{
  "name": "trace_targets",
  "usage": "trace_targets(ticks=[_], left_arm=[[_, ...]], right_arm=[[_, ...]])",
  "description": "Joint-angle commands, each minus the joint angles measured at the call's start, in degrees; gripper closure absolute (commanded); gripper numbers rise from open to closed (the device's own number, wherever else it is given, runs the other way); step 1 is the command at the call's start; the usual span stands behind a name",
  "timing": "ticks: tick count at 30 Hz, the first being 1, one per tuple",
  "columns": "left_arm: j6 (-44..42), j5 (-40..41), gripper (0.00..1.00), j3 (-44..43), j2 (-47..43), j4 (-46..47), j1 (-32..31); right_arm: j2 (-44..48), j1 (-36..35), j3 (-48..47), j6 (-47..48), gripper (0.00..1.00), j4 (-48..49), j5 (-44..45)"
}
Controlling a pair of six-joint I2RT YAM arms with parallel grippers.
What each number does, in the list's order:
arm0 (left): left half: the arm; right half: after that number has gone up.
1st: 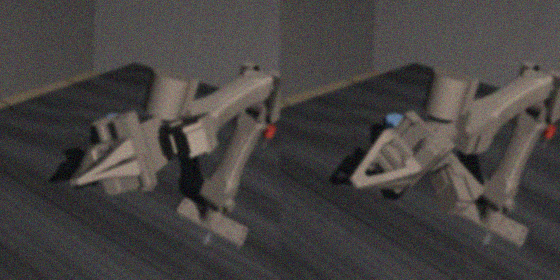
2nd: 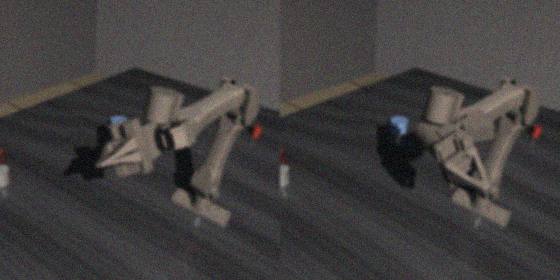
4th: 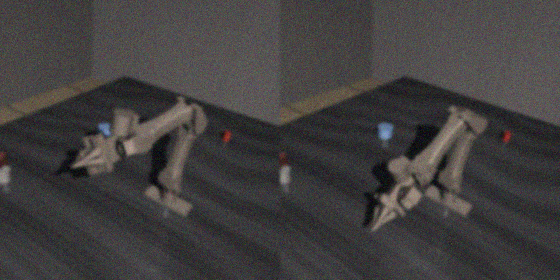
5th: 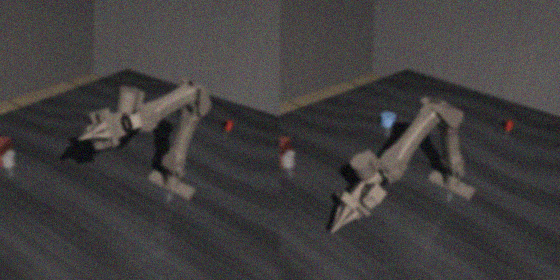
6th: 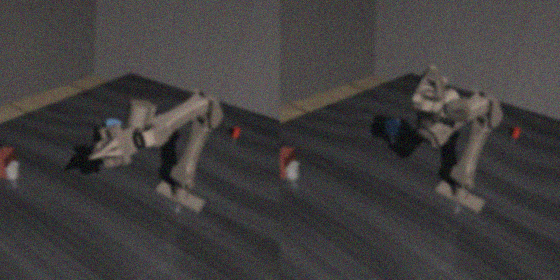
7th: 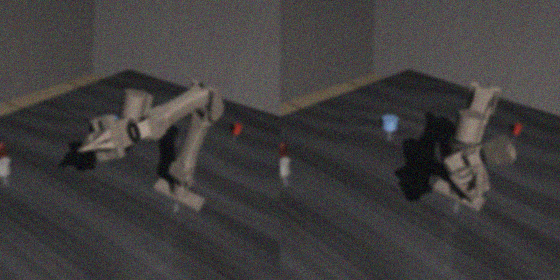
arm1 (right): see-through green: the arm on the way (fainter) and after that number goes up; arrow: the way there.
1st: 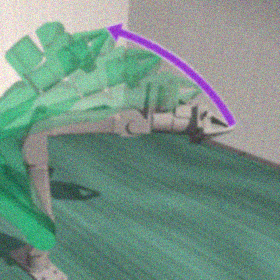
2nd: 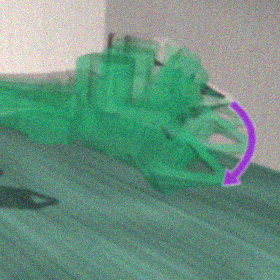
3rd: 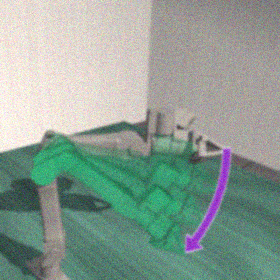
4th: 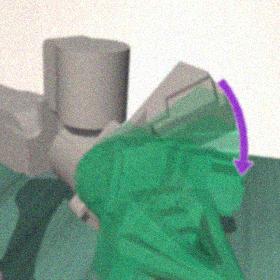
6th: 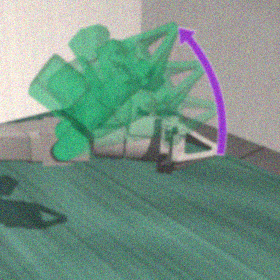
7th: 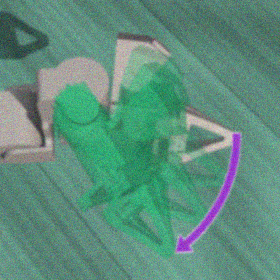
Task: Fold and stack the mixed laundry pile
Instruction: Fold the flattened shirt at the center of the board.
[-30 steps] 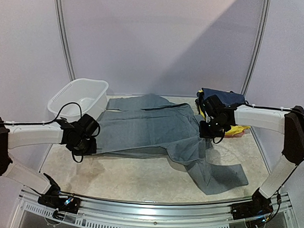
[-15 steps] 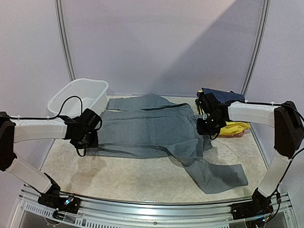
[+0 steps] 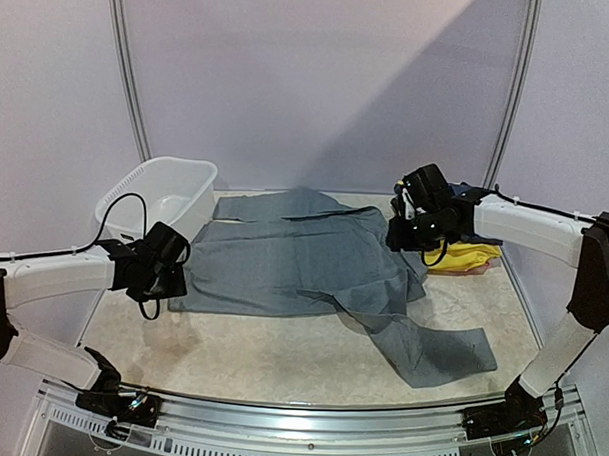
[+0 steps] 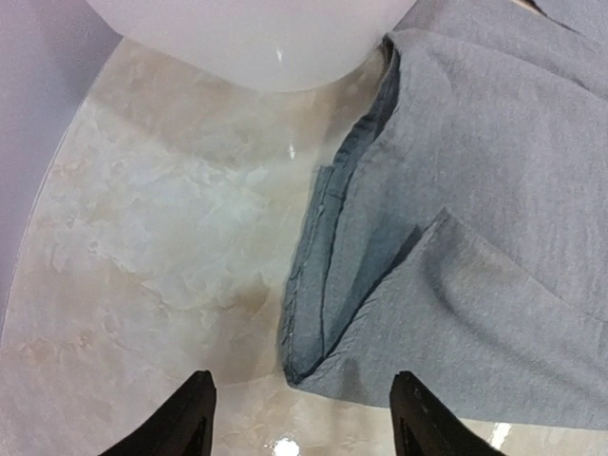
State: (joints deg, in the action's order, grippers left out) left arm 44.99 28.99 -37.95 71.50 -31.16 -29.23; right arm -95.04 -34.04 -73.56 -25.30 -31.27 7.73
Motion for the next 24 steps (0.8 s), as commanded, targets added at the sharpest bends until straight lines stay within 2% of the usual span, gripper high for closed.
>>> trace_targets(ticks=[1,9,15,20,24], left_arm=[[1.9,-1.0,0.40,3.8,-1.4,2.1,0.5],[2.1,-3.9,0.44,7.1,1.8,9.7,0.7],[3.2,-3.7,0.49,7.8,6.4,13.3,0.9],[3.2,-3.3,0.58,8.5,10.0,16.8,1.0],[2.5,-3.2,0.72,8.7,11.9,19.4,1.0]], right_arm=[[-1.9,-4.4,-0.4,3.0,0.48,5.5,-10.1],[-10.5,-9.2,-3.3,3.0,0.50,10.2,-19.9],[-17.0,-10.1,-6.2,3.6,0.50,8.3,-20.2],[-20.5,-10.0,-6.3,3.6,0.51,7.0,-18.1],[-22.4,-9.1,-6.0,3.5,0.51,7.1,-17.4]])
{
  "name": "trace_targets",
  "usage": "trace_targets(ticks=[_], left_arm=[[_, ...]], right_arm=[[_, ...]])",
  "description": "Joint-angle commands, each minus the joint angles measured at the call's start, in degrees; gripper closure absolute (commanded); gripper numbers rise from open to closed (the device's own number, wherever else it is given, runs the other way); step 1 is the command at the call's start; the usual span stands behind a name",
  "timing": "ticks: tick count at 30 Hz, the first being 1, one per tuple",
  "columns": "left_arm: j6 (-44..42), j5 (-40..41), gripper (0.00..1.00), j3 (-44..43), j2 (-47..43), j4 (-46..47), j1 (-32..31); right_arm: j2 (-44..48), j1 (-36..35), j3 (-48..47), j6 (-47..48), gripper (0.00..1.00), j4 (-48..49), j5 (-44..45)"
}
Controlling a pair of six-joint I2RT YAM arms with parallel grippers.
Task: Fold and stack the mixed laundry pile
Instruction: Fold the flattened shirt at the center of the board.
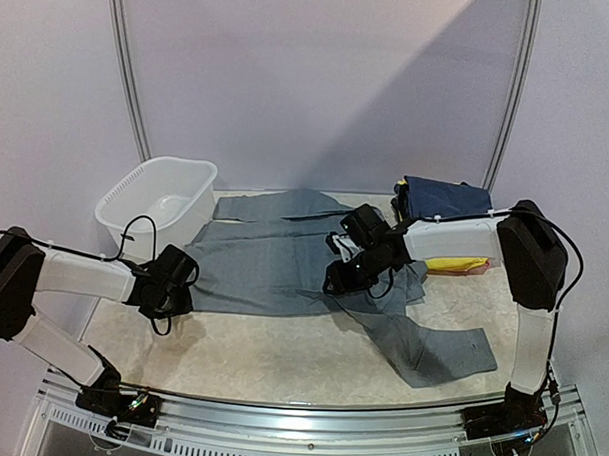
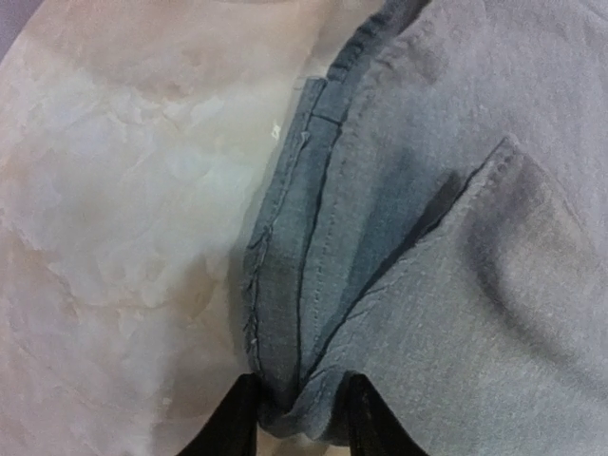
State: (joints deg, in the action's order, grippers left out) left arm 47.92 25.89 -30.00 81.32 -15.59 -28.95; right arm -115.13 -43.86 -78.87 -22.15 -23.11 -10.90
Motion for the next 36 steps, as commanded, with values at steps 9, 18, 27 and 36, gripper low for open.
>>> trace_targets(ticks=[9,18,27,36], left_arm=[[2.4,-1.4,1.00,1.3,-0.1,-0.4,0.6],[6.3,-3.6,1.00,3.8,-6.8,-7.3,0.2],[1.7,-1.5,0.74,2.4,-11.1,-4.5,-2.2],[-11.4,8.1,0.38,-10.8,-7.5,-4.5,-17.0]], right_arm=[[-4.9,2.5,1.0,-1.8,0.52,-1.8,7.7],[-1.5,2.4,7.0,-6.1,0.53,-1.0,10.1],[3.4,2.5,0.5,-2.1,0.46,-2.4,5.9],[18.1,2.5,4.9,-2.6,0.12,-5.9,21.5]])
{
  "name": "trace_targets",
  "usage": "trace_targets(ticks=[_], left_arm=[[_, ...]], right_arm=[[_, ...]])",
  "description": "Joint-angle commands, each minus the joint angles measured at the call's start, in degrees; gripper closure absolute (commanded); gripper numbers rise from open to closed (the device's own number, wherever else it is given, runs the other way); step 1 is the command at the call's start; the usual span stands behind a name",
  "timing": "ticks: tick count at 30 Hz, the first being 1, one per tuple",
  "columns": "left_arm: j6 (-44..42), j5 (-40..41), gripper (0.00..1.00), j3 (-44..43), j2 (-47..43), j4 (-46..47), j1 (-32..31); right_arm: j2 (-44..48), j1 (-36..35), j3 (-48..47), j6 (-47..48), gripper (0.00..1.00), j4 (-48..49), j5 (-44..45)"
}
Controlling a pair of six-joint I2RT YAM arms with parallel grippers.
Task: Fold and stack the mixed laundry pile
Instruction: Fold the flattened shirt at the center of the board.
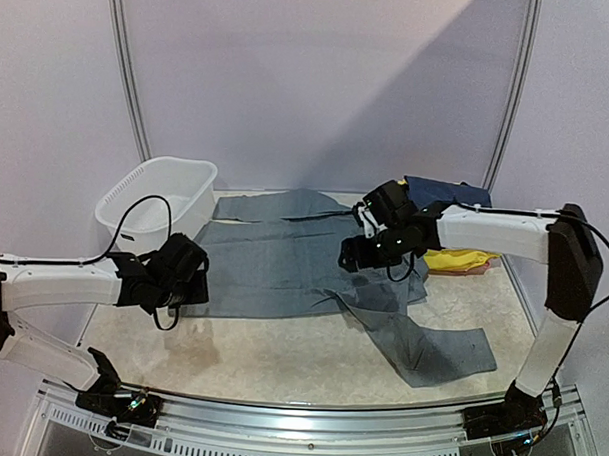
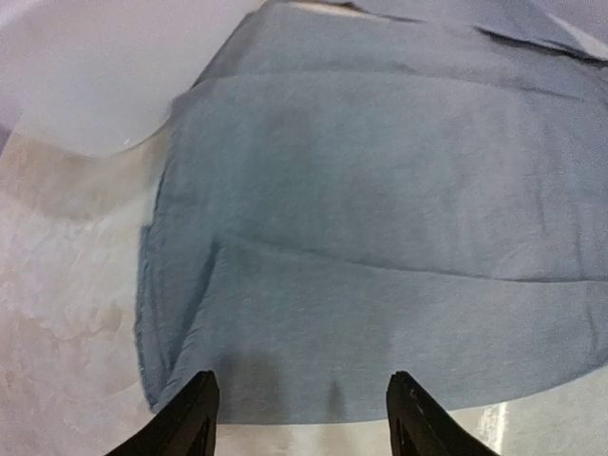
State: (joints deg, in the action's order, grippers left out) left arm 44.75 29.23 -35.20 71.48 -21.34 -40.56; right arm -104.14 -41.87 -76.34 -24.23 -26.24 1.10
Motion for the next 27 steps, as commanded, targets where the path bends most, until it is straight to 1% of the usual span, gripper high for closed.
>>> trace_targets(ticks=[1,5,9,11,15,19,22,24,27], left_arm=[[-12.1,3.8,0.37,-7.0,3.4,2.9,-6.5],[-23.7,-4.5,0.34,-13.9,10.8,9.9,-10.5],[-35.8,-11.1,0.34,-22.6,19.7,13.4,-15.5],[-40.4,-16.6,0.33,-28.6,23.5,13.5,-17.0],[-47.6,-34.1,0.32,-40.9,31.3,8.9,-18.5],[-55.3,-45.7,0.31,-53.7,41.1,2.3,-20.3],[-60.0,-51.7,0.31,-64.3,50.2,-5.1,-21.4],[-63.1,-55.0,0.31,-71.6,55.1,-11.9,-22.6],[-66.6,-55.0,0.31,-80.6,61.2,-17.5,-24.6]], right_arm=[[9.2,0.6,3.4,-0.9,0.09,-3.4,11.1],[15.3,1.7,9.0,-4.5,0.02,-3.4,16.0],[23.3,5.3,18.0,-10.5,0.01,-1.1,17.3],[28.0,7.3,21.5,-12.1,0.01,-0.9,16.9],[34.7,9.9,25.7,-14.0,0.01,-3.2,19.3],[41.0,11.6,28.1,-16.5,0.01,-7.4,24.2],[46.7,12.2,29.7,-17.8,0.01,-10.4,28.4],[49.8,12.3,30.6,-18.4,0.01,-11.7,29.3],[53.6,12.4,31.6,-18.3,0.01,-13.1,29.5]])
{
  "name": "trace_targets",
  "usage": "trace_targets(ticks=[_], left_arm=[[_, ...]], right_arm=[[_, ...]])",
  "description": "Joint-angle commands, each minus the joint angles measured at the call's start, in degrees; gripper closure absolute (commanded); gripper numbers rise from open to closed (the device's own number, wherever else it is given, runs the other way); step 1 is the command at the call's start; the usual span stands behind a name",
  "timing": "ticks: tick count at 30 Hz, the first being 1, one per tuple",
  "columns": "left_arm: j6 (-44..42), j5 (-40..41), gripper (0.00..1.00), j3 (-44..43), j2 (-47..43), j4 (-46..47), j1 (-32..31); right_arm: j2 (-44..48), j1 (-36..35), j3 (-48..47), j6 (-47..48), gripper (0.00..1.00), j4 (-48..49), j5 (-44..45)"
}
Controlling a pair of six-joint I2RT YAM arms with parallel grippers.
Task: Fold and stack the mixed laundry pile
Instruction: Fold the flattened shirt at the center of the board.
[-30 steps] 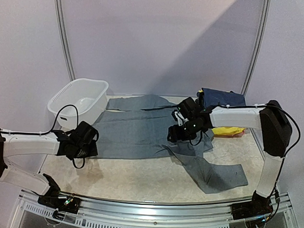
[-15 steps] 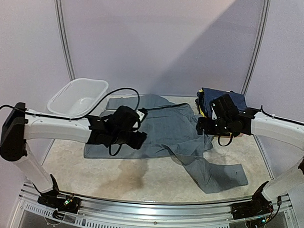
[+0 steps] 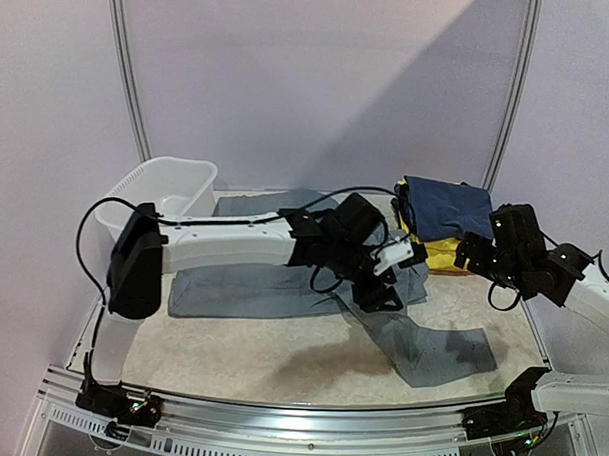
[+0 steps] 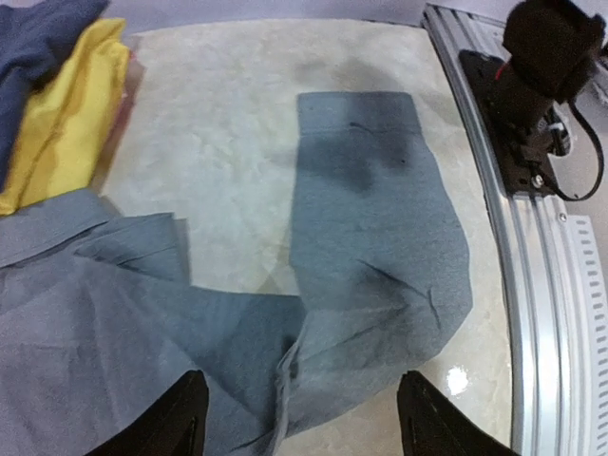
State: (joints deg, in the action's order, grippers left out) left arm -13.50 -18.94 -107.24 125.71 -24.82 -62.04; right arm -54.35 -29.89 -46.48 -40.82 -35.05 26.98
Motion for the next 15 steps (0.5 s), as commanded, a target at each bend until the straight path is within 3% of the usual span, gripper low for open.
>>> trace_targets(ticks=[1,6,15], left_arm=[[-9.1,-6.5,0.31,-11.6,8.8,-15.0,-3.7],[-9.4,-3.7,0.30,-18.9,15.1,-16.4,-4.3],[-7.6,2.2,0.31,-21.0,18.3,-11.8,-4.3]], right_arm=[[4.4,0.4,1.9,-1.7,0.01,-4.6,3.6],[6.2,0.4,2.7,-1.5,0.01,-5.4,3.6],[6.7,0.4,3.7,-0.4,0.01,-4.3,2.0]])
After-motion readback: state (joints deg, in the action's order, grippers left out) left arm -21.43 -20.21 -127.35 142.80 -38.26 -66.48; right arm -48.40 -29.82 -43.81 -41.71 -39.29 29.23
